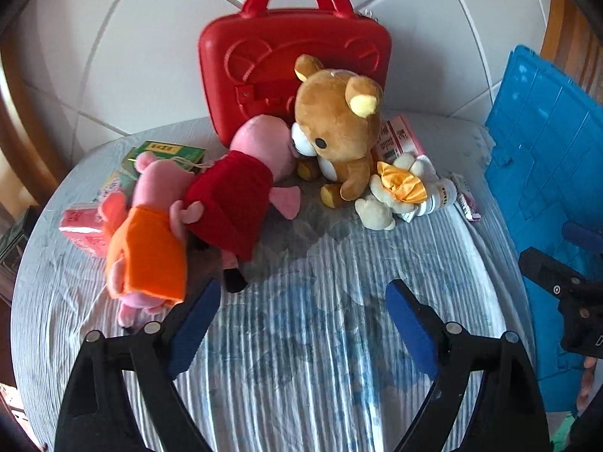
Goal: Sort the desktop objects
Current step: 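Approach the white plush bunny with yellow bow with left tool while right tool approaches the white pill bottle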
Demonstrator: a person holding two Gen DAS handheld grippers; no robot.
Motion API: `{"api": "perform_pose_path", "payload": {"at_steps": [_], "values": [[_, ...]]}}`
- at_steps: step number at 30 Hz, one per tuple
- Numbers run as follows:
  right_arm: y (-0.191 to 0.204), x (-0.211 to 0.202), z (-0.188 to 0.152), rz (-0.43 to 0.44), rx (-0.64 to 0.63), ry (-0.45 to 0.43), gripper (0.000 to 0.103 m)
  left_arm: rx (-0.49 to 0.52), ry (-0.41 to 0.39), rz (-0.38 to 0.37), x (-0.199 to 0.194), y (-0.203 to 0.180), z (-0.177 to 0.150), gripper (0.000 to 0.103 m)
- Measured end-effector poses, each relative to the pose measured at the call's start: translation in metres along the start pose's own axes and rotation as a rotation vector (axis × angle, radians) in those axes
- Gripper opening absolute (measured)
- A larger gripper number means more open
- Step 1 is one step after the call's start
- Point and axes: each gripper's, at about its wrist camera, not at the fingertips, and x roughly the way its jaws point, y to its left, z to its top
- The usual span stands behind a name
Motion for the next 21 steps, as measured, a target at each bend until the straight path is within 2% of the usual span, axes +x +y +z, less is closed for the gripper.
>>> {"api": "perform_pose_path", "payload": {"at_steps": [6,12,16,18,20,21], "values": [[-0.030,0.063,0.011,-0.034,0.076,0.053,0.103,0.123,0.020,-0.054,0.068,-0.040,0.028,0.084],[-0.047,0.103,0.019,-0.045,0.089,0.068,0.103,0.206,0.050,-0.123,0.130,-0.068,0.045,0.084],[-0.057,0.125,0.021,-0.044,0.121,0.076,0.103,0.207,0.046,-0.125,0.155,-0.078,0.052,0.083],[-0.059,0.136,0.024,-0.035,0.132,0.081,0.103,0.179,0.047,-0.120,0.162,-0.075,0.056,0.073],[-0.059,0.146,0.027,-0.027,0.128,0.081,0.103,0.158,0.054,-0.121,0.166,-0.071,0.057,0.057],[-0.059,0.151,0.028,-0.032,0.123,0.082,0.103,0.151,0.052,-0.123,0.166,-0.068,0.056,0.053]]}}
